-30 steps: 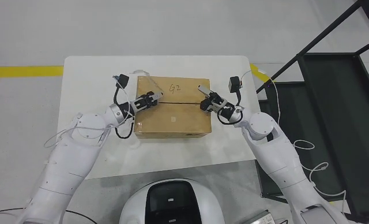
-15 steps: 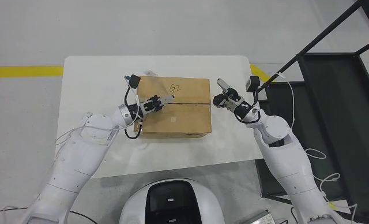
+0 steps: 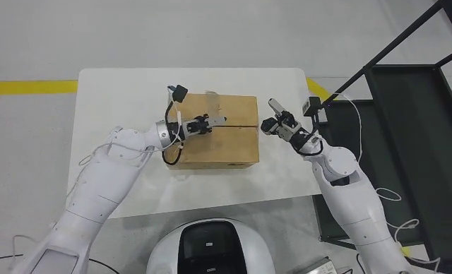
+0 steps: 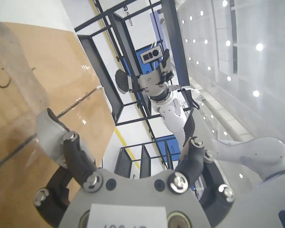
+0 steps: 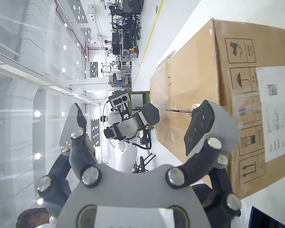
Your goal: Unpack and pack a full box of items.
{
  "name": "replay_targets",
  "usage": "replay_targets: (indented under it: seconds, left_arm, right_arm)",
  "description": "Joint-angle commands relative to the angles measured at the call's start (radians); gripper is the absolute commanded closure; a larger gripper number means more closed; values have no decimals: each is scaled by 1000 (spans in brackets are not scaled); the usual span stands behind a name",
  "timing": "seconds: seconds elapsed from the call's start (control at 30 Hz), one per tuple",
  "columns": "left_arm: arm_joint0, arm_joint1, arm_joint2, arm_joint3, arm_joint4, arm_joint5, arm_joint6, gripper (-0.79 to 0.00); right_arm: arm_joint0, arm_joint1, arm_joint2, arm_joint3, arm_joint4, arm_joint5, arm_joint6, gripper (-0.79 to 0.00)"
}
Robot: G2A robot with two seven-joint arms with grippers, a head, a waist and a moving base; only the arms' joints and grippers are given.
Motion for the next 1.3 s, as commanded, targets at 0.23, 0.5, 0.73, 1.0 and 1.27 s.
replay_targets:
  seconds: [0.23, 0.5, 0.73, 1.0, 1.27]
  left_arm:
    - [159, 60, -227, -130, -176, -42, -109, -785]
    - [288, 111, -515, -228, -207, -40, -52, -785]
    - [323, 133, -682, -226, -267, 4, -7, -785]
    - [288, 140, -709, -118, -254, 46, 16, -785]
    - [257, 141, -716, -46, -251, 42, 35, -785]
  right_arm:
    - [45, -8, -48, 5, -19, -17, 23, -785]
    - [127, -22, -141, 11, -47, -31, 79, -785]
    - [157, -27, -172, 25, -60, -25, 102, -785]
    - [148, -27, -180, 26, -66, -19, 101, -785]
    - [376, -79, -388, 122, -62, -4, 161, -785]
